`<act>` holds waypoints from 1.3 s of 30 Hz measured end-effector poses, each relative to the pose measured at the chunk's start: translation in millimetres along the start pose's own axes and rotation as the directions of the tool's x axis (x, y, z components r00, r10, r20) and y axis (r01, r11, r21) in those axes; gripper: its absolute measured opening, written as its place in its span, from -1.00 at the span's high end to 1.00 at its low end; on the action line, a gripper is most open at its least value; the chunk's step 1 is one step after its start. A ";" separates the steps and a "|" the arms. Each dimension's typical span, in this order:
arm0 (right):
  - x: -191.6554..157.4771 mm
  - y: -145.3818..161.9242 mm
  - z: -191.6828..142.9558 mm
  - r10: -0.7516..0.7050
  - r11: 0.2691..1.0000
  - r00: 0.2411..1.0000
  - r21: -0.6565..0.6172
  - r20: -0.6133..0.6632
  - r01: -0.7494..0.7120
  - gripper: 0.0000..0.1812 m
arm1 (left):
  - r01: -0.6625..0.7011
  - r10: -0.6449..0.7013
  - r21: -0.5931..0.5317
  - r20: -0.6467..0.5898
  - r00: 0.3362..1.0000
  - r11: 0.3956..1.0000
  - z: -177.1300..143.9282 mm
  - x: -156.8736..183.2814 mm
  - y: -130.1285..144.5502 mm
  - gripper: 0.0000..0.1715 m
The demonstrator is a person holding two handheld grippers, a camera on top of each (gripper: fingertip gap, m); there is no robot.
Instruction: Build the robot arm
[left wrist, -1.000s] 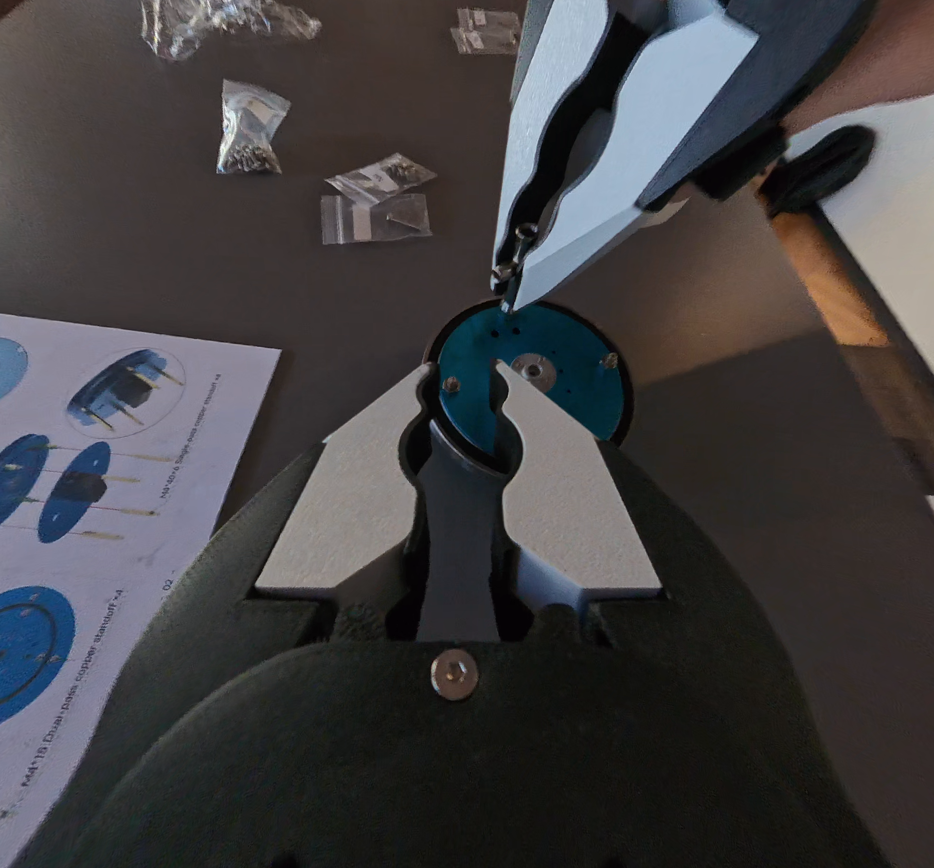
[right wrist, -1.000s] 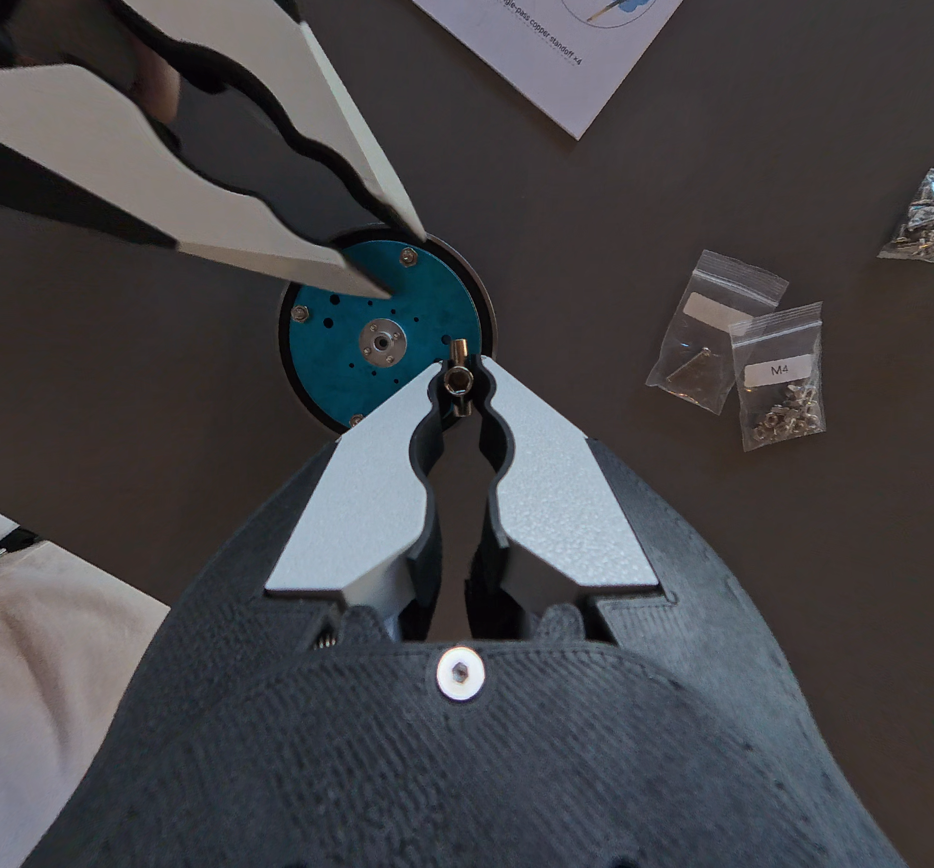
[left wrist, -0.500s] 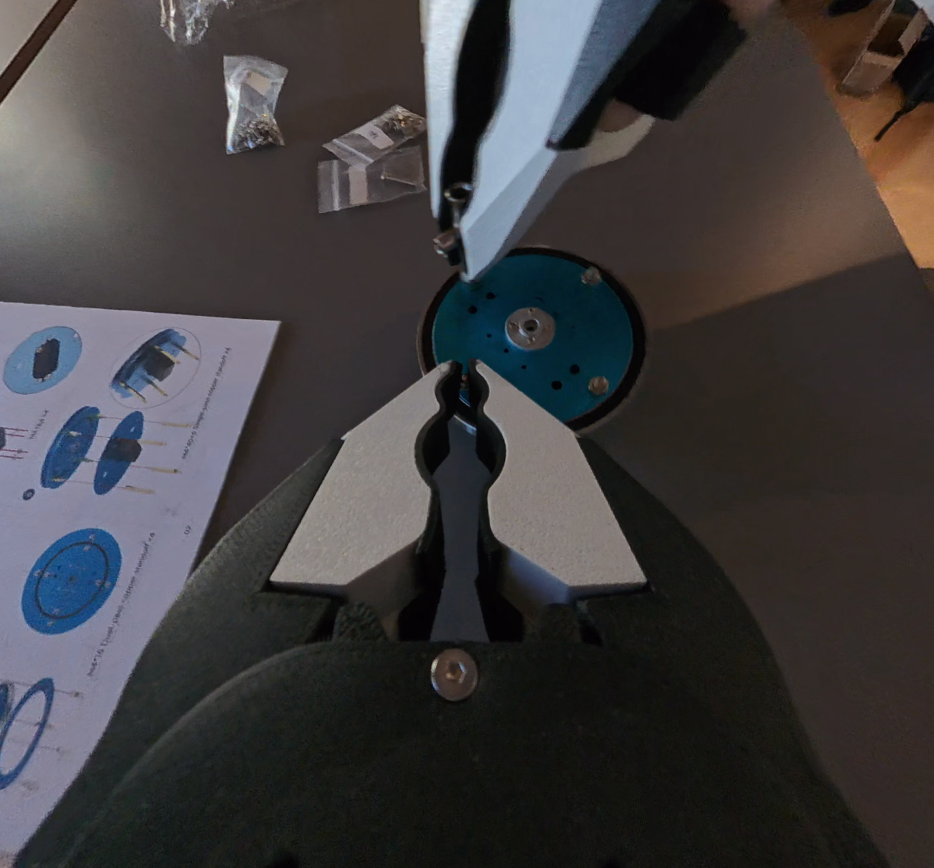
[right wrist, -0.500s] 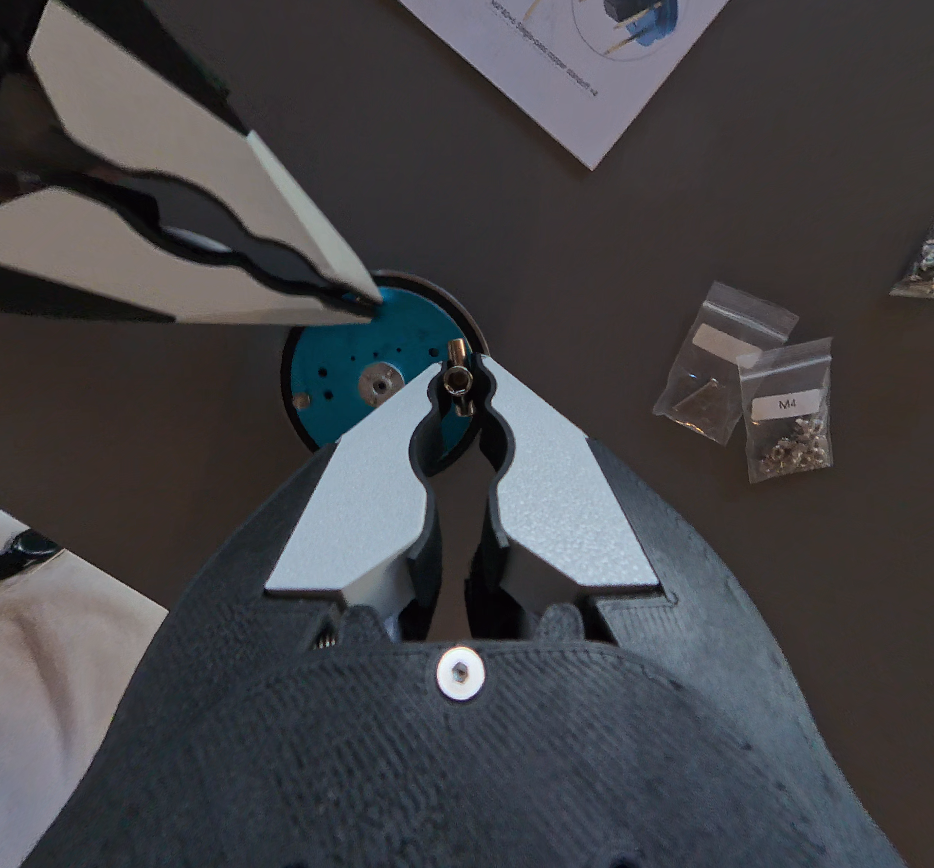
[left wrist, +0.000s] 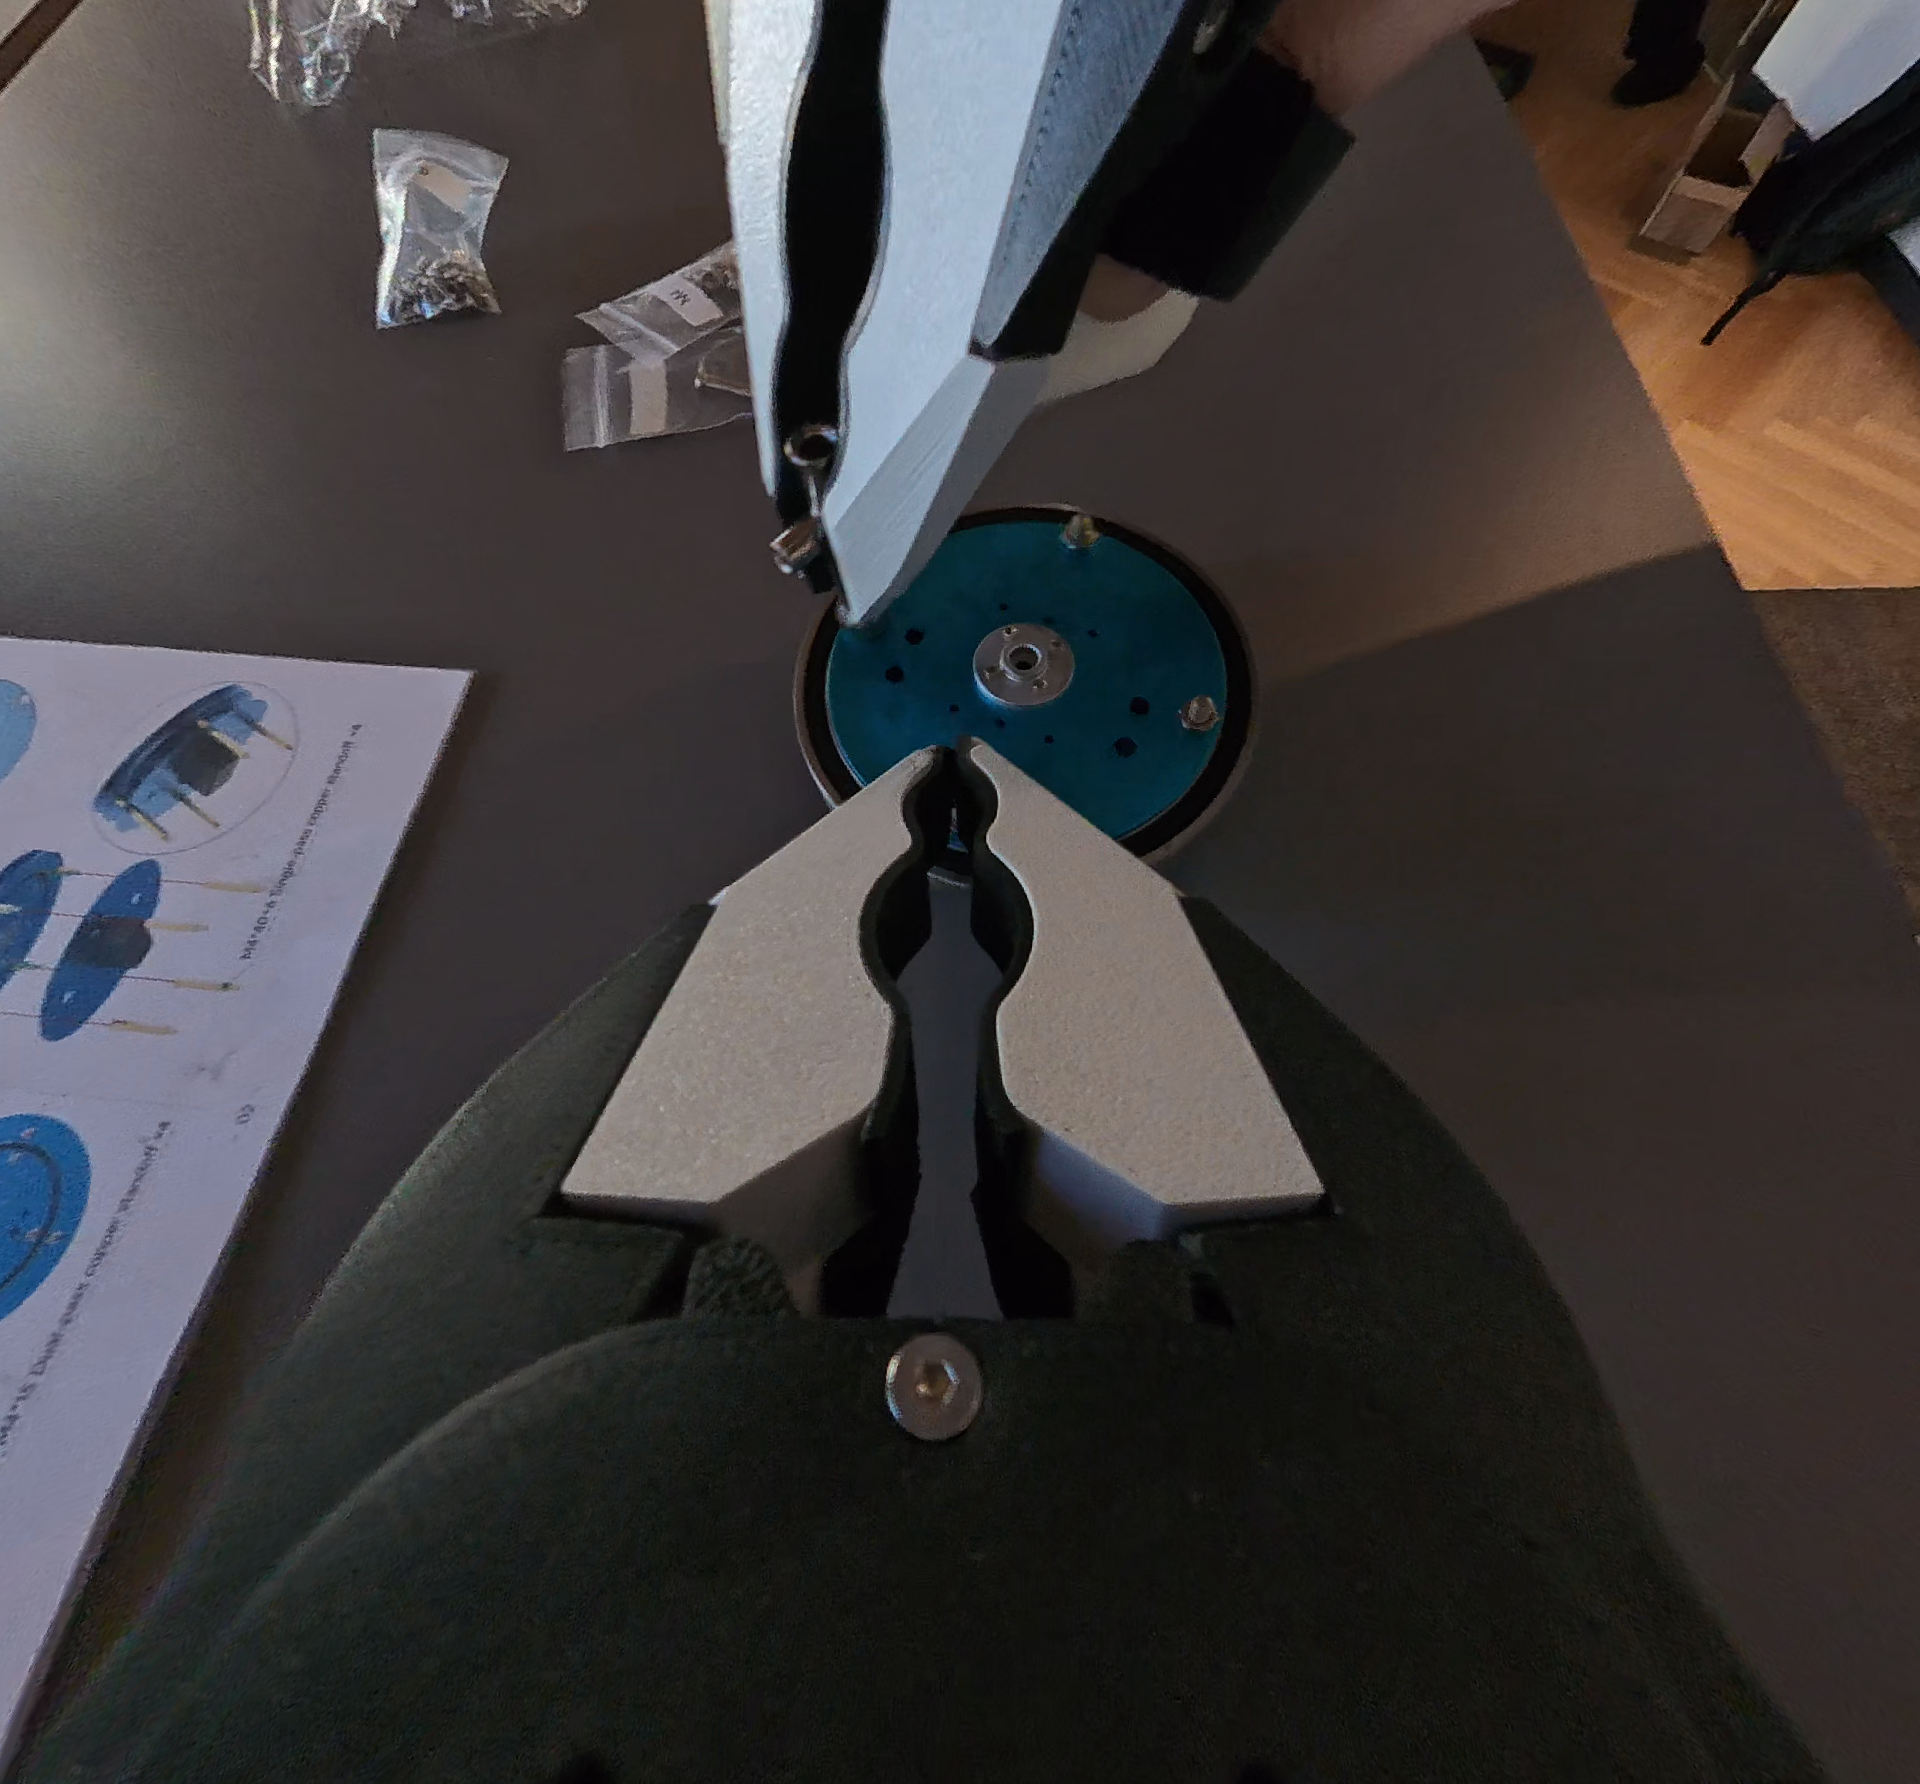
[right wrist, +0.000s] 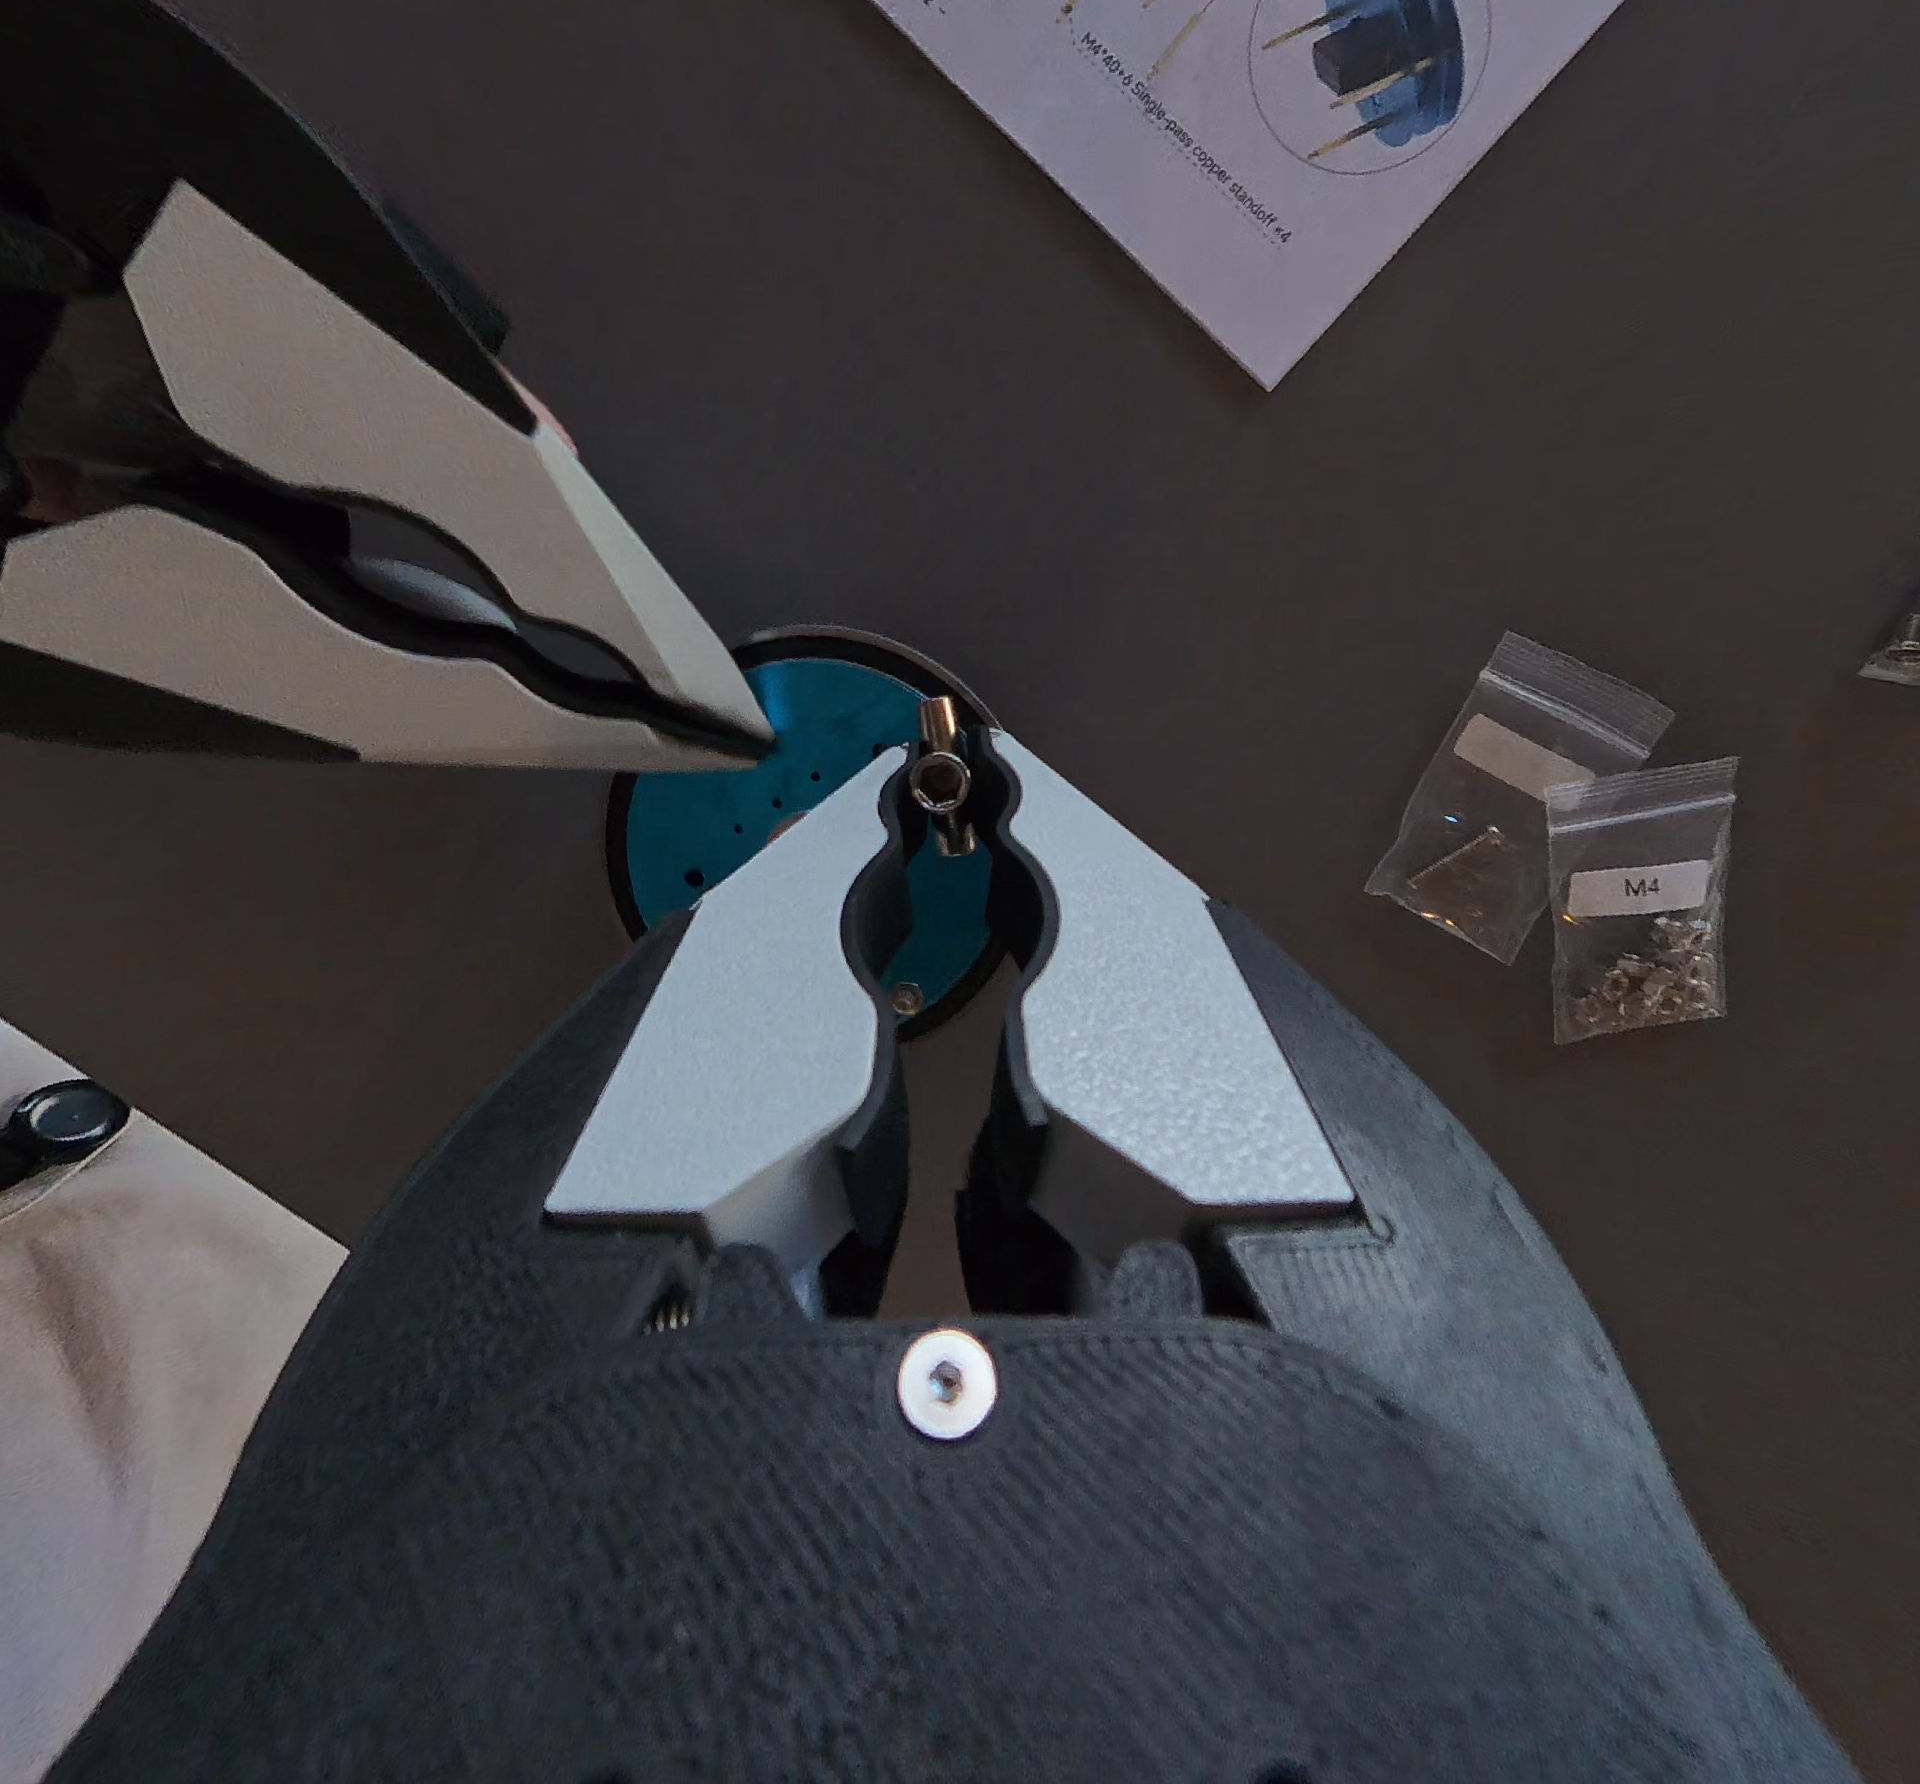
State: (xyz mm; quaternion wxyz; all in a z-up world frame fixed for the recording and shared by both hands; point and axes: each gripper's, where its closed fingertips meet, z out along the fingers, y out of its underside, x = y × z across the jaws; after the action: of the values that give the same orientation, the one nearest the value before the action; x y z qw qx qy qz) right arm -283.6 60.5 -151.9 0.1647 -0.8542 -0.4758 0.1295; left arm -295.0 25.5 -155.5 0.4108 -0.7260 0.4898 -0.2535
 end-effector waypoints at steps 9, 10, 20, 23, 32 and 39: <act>-0.3 -0.8 0.2 -0.018 0.999 1.000 0.027 0.025 0.017 0.91 | 0.009 -0.005 0.099 -0.045 0.999 0.995 -8.5 8.1 -34.7 0.90; -0.3 -0.8 0.1 -0.020 0.999 0.999 0.033 0.029 0.019 0.91 | -0.008 0.016 0.131 -0.056 0.998 0.991 -20.0 3.7 -38.0 0.86; 0.2 -1.4 0.8 -0.017 0.999 0.998 0.040 0.061 0.014 0.91 | -0.194 0.198 0.042 -0.172 0.965 0.980 -7.8 2.8 2.9 0.88; 0.2 -1.5 0.7 -0.033 0.999 0.999 0.033 0.042 0.031 0.91 | -0.195 0.201 0.052 -0.193 0.960 0.979 -5.5 5.9 3.1 0.95; 3.4 -3.7 1.5 -0.039 0.999 0.999 0.023 0.019 0.039 0.91 | -0.257 0.261 0.046 -0.168 0.951 0.965 11.4 18.6 -7.7 1.00; 3.6 -2.3 1.0 -0.043 0.999 0.999 0.027 0.024 0.042 0.91 | -0.258 0.265 0.065 -0.126 0.956 0.964 17.5 21.4 -13.6 1.00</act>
State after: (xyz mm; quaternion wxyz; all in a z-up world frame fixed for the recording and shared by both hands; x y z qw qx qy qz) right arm -283.8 64.9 -152.1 0.1727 -0.8400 -0.4941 0.1429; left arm -266.2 14.4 -154.0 0.4244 -0.6263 0.6016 -0.2564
